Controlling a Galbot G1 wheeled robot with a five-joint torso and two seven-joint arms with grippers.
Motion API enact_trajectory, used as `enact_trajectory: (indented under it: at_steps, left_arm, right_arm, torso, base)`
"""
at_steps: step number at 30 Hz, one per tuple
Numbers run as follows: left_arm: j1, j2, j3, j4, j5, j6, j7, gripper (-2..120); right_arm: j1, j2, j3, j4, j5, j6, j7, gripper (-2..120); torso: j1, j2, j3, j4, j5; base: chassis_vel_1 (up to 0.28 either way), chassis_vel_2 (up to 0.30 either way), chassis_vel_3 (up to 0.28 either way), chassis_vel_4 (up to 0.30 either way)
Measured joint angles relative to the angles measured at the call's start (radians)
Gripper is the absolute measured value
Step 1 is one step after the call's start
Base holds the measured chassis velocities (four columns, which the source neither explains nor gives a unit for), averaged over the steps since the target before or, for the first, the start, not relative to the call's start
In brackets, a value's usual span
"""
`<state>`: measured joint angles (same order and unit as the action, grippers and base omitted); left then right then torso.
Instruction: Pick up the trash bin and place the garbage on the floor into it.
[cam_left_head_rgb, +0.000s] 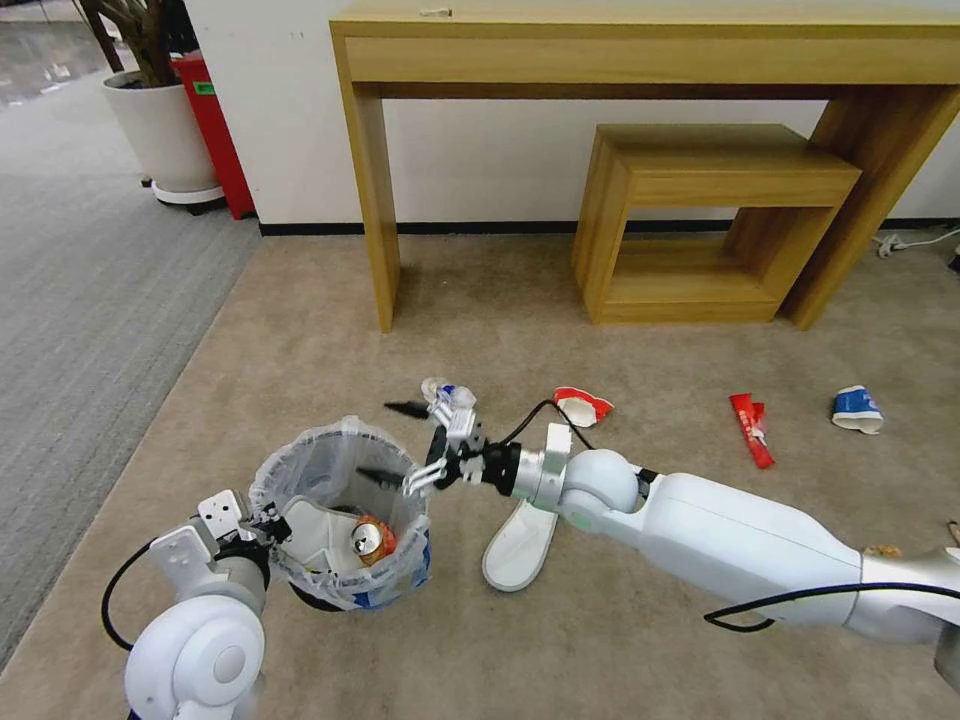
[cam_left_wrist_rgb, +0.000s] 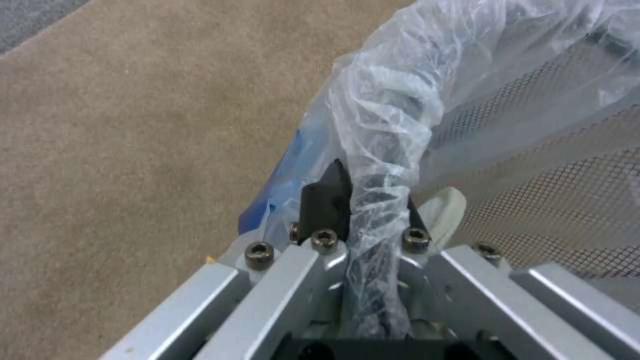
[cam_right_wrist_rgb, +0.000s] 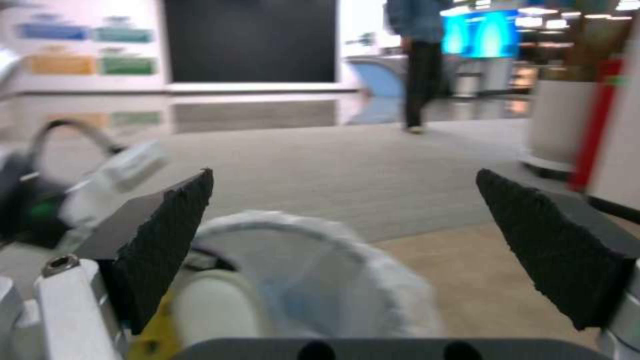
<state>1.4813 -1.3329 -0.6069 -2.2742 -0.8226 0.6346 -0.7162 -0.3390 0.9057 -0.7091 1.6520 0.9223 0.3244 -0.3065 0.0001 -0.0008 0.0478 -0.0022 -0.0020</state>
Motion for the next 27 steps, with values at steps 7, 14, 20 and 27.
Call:
enact_trajectory:
  at_steps: [7, 14, 20, 27]
  left_arm:
    - [-0.003, 0.005, -0.006, 0.001, -0.007, 0.000, 0.000, 1]
    - [-0.005, 0.016, -0.013, 0.002, -0.018, -0.001, -0.003, 1]
    - [-0.013, 0.024, -0.014, 0.011, -0.024, -0.001, -0.004, 1]
    - [-0.019, 0.030, -0.017, 0.012, -0.030, -0.001, -0.006, 1]
  right_arm:
    - [-0.069, -0.012, 0.078, 0.006, -0.001, -0.024, 0.075, 100]
    - [-0.163, -0.035, 0.167, 0.020, 0.003, -0.054, 0.164, 100]
    - [-0.229, -0.058, 0.244, 0.035, 0.001, -0.075, 0.243, 100]
    - [-0.298, -0.092, 0.314, 0.054, 0.010, -0.133, 0.350, 100]
  torso:
    - [0.000, 0.000, 0.000, 0.0000, 0.0000]
    - [0.000, 0.000, 0.000, 0.0000, 0.0001]
    - [0.000, 0.000, 0.000, -0.0001, 0.0000]
    - [0.000, 0.000, 0.000, 0.0000, 0.0000]
  base:
    - [0.000, 0.000, 0.000, 0.000]
    - [0.000, 0.000, 0.000, 0.000]
    - [0.000, 0.000, 0.000, 0.000]
    - [0.000, 0.000, 0.000, 0.000]
